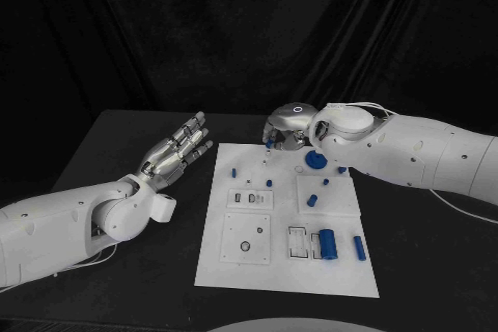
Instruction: Assemble the parts on the task board
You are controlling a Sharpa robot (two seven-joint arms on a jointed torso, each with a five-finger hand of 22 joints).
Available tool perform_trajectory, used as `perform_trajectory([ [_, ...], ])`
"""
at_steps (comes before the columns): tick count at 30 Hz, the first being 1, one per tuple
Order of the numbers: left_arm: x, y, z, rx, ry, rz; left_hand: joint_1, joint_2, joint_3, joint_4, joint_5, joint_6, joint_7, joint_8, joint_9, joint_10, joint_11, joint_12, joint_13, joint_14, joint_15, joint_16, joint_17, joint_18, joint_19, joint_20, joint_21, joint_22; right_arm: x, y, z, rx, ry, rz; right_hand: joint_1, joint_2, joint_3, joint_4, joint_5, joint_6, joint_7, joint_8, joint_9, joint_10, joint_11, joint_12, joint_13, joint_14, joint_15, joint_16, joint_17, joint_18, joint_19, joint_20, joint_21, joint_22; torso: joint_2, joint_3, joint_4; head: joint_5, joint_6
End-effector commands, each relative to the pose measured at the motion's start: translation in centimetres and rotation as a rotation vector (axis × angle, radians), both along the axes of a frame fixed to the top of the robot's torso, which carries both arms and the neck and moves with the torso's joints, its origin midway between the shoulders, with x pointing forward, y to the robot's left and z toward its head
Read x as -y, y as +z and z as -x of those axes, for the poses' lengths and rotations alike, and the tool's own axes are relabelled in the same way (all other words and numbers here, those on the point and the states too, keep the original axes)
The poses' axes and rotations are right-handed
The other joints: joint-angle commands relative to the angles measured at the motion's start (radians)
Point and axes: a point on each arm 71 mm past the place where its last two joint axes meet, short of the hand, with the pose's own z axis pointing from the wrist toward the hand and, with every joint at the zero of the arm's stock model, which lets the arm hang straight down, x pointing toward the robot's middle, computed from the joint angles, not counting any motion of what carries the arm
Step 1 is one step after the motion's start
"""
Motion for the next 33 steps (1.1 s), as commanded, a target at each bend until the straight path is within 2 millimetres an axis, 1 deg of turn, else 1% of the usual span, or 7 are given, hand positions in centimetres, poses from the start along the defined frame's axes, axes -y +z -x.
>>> perform_trajectory([
  [1,-0.1,0.6,0.0,0.081,0.013,0.011,-0.006,0.003,-0.006,0.001,-0.005,-0.008,-0.002,-0.002,-0.001,-0.001,-0.010,-0.005,-0.001,0.000,-0.006,-0.004,-0.001,0.016,0.003,-0.008,-0.006,-0.001,0.1,-0.4,0.0,-0.008,-0.003,0.018,-0.002,-0.011,0.009,0.001,-0.005,-0.001,0.007,-0.005,0.001,-0.004,-0.003,0.001,0.000,0.005,0.002,0.007,0.000,0.009,-0.006,-0.002,0.007,0.002,0.012,-0.0001,0.0045,-0.006,0.008],
  [7,0.0,0.6,0.0,0.078,0.005,0.013,-0.006,0.005,-0.005,0.001,-0.002,-0.006,0.000,-0.001,0.000,-0.003,-0.012,-0.006,-0.002,0.000,-0.006,-0.004,-0.001,0.016,0.003,-0.008,-0.006,-0.001,0.1,-1.0,0.0,-0.022,-0.009,0.024,-0.003,-0.016,0.014,0.003,-0.003,-0.006,0.008,-0.010,0.000,-0.008,-0.002,0.000,0.000,0.005,0.003,0.014,0.008,0.009,-0.008,-0.001,0.011,0.007,0.019,-0.0028,0.0021,-0.011,0.012],
  [11,0.1,0.6,0.0,0.070,-0.005,0.014,-0.002,0.008,-0.004,0.000,0.002,0.008,0.028,0.001,0.002,-0.003,-0.006,-0.006,-0.002,0.000,-0.005,-0.004,-0.001,0.016,0.003,-0.007,-0.006,-0.001,0.2,-1.3,0.0,-0.029,-0.018,0.028,-0.005,-0.020,0.020,0.005,-0.002,-0.012,0.010,-0.015,-0.001,-0.017,0.001,-0.001,0.000,0.004,0.005,0.016,0.010,0.009,-0.011,0.000,0.015,0.013,0.020,-0.0045,0.0001,-0.010,0.013],
  [12,0.1,0.6,0.0,0.069,-0.006,0.014,-0.001,0.008,-0.004,0.000,0.003,0.020,0.041,0.003,0.004,-0.003,0.001,-0.006,-0.002,0.000,-0.005,-0.004,-0.001,0.016,0.003,-0.006,-0.006,-0.001,0.3,-1.3,0.0,-0.030,-0.020,0.028,-0.006,-0.021,0.021,0.005,-0.002,-0.013,0.010,-0.016,-0.001,-0.018,0.001,-0.001,0.000,0.004,0.005,0.016,0.010,0.009,-0.012,0.001,0.015,0.013,0.020,-0.0049,-0.0002,-0.010,0.014],
  [14,0.1,0.5,0.1,0.066,-0.009,0.015,0.000,0.009,-0.003,0.000,0.004,0.025,0.046,0.004,0.004,-0.003,0.004,-0.006,-0.002,0.000,-0.005,-0.004,-0.001,0.016,0.003,-0.006,-0.006,-0.001,0.3,-1.4,-0.1,-0.030,-0.024,0.029,-0.006,-0.022,0.023,0.005,-0.002,-0.014,0.011,-0.017,-0.002,-0.021,0.002,-0.001,-0.001,0.003,0.006,0.016,0.011,0.009,-0.013,0.001,0.016,0.015,0.020,-0.0053,-0.0012,-0.010,0.014],
  [24,0.1,0.5,0.1,0.052,-0.026,0.017,0.006,0.010,0.001,0.000,0.009,0.047,0.068,0.007,0.007,-0.003,0.023,-0.006,-0.002,0.000,-0.001,-0.004,-0.001,0.016,0.003,-0.002,-0.006,-0.001,0.4,-1.4,-0.1,-0.019,-0.034,0.020,-0.008,-0.026,0.034,0.008,0.005,-0.013,0.011,-0.019,-0.001,-0.034,0.005,-0.001,0.000,0.001,0.008,0.021,0.017,0.009,-0.019,0.003,0.022,0.023,0.014,-0.0044,0.0003,-0.008,0.006],
  [33,0.2,0.4,0.0,0.049,-0.033,0.018,0.006,0.010,0.001,0.000,0.009,0.046,0.070,0.007,0.007,-0.003,0.025,-0.006,-0.002,0.000,-0.001,-0.004,-0.001,0.016,0.003,-0.001,-0.006,-0.001,0.3,-1.4,-0.3,-0.009,-0.040,0.014,-0.012,-0.030,0.039,0.012,0.008,-0.017,0.009,-0.023,-0.002,-0.045,0.007,-0.001,0.000,-0.001,0.010,0.025,0.022,0.009,-0.024,0.005,0.025,0.029,0.013,-0.0045,0.0004,-0.009,0.001],
])
